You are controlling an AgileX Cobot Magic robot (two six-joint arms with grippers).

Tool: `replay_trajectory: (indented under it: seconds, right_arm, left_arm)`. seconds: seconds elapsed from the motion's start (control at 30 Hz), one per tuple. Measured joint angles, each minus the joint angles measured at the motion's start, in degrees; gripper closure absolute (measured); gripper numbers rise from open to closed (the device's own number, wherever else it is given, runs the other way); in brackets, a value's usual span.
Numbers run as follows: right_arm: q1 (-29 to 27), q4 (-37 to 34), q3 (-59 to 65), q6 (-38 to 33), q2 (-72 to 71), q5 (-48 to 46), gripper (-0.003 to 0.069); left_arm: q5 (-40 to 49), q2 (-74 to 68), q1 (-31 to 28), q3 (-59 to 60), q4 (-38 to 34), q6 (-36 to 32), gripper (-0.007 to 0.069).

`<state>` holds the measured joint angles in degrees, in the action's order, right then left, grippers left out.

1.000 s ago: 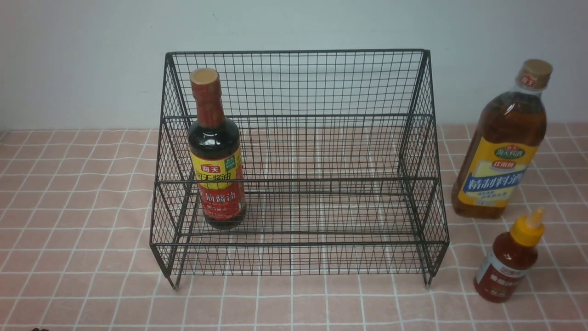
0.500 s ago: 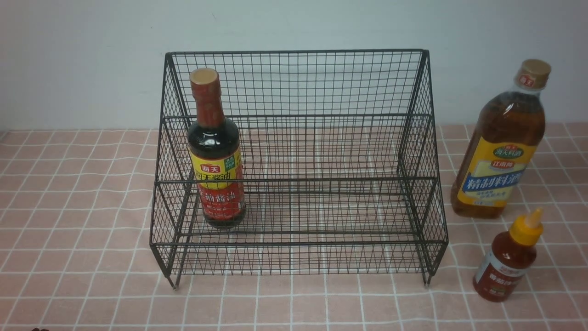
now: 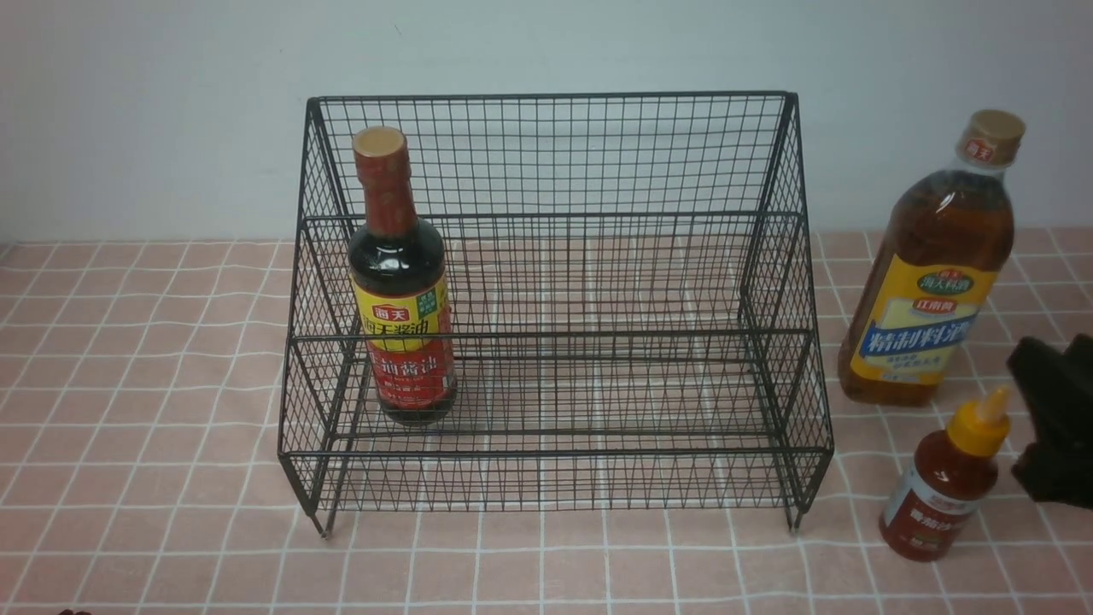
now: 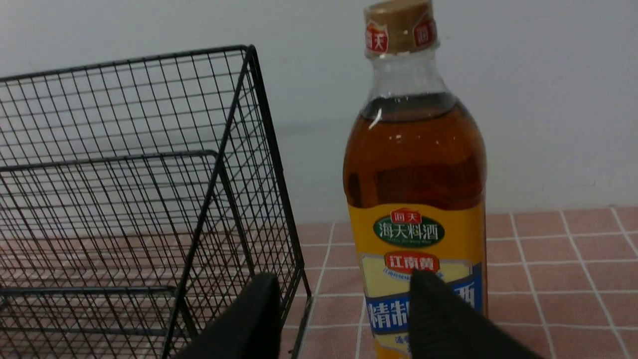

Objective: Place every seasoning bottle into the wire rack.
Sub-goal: Use the right arm to grab the condiment bottle closest to it, then use the right arm to put the condiment bottle back on the shelf

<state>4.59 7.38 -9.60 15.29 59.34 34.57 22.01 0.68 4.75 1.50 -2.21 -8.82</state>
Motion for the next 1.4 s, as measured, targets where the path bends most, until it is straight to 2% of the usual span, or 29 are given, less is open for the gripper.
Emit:
replay_trajectory:
  seconds: [0.07, 0.13, 0.33, 0.43, 0.47, 0.5, 0.53, 0.57, 0.6, 0.87, 1.1, 1.3, 1.37, 1.4]
  right_arm:
    - [0.0, 0.0, 0.0, -0.6, 1.8, 1.1, 0.026]
    - [0.0, 0.0, 0.0, -2.8, 6.9, 4.5, 0.0188]
    - [0.0, -0.1, -0.4, -4.0, 16.9, 12.4, 0.0161]
    - [0.0, -0.1, -0.4, -4.0, 23.1, 16.6, 0.0197]
    - [0.0, -0.1, -0.4, -4.0, 24.6, 17.5, 0.0239]
    - [0.0, -0.1, -0.4, -4.0, 24.8, 17.5, 0.0247]
    - [0.0, -0.1, -0.4, -4.0, 25.8, 18.0, 0.0324]
    - [0.0, -0.1, -0.4, -4.0, 25.8, 18.0, 0.0335]
    - [0.0, -0.2, -0.5, -4.4, 25.9, 18.3, 0.0389]
    - [0.0, 0.4, -0.6, -4.3, 16.0, 16.8, 0.0395]
    - [0.0, 5.8, -8.2, -3.9, 0.7, 8.1, 0.0395]
    - [0.7, 13.3, -16.6, 5.0, -3.4, 3.8, 0.0395]
    - [3.6, 18.1, -19.1, 8.9, -2.4, 3.6, 0.0395]
    - [3.6, 18.1, -19.1, 9.1, -2.2, 3.6, 0.0395]
  left_arm:
    - [0.0, 0.0, 0.0, 0.0, 0.0, 0.0, 0.0631]
    - [0.0, 0.0, 0.0, 0.0, 0.0, 0.0, 0.0631]
    - [0.0, 0.0, 0.0, 0.0, 0.0, 0.0, 0.0631]
    - [0.0, 0.0, 0.0, 0.0, 0.0, 0.0, 0.0631]
    - [0.0, 0.0, 0.0, 0.0, 0.0, 0.0, 0.0631]
    - [0.0, 0.0, 0.0, 0.0, 0.0, 0.0, 0.0631]
    - [0.0, 0.0, 0.0, 0.0, 0.0, 0.0, 0.0631]
    - [0.0, 0.0, 0.0, 0.0, 0.0, 0.0, 0.0631]
    - [0.0, 0.0, 0.0, 0.0, 0.0, 0.0, 0.0631]
    - [0.0, 0.0, 0.0, 0.0, 0.0, 0.0, 0.0631]
    - [0.0, 0.0, 0.0, 0.0, 0.0, 0.0, 0.0631]
    - [0.0, 0.0, 0.0, 0.0, 0.0, 0.0, 0.0631]
    - [0.0, 0.0, 0.0, 0.0, 0.0, 0.0, 0.0631]
    - [0.0, 0.0, 0.0, 0.0, 0.0, 0.0, 0.0631]
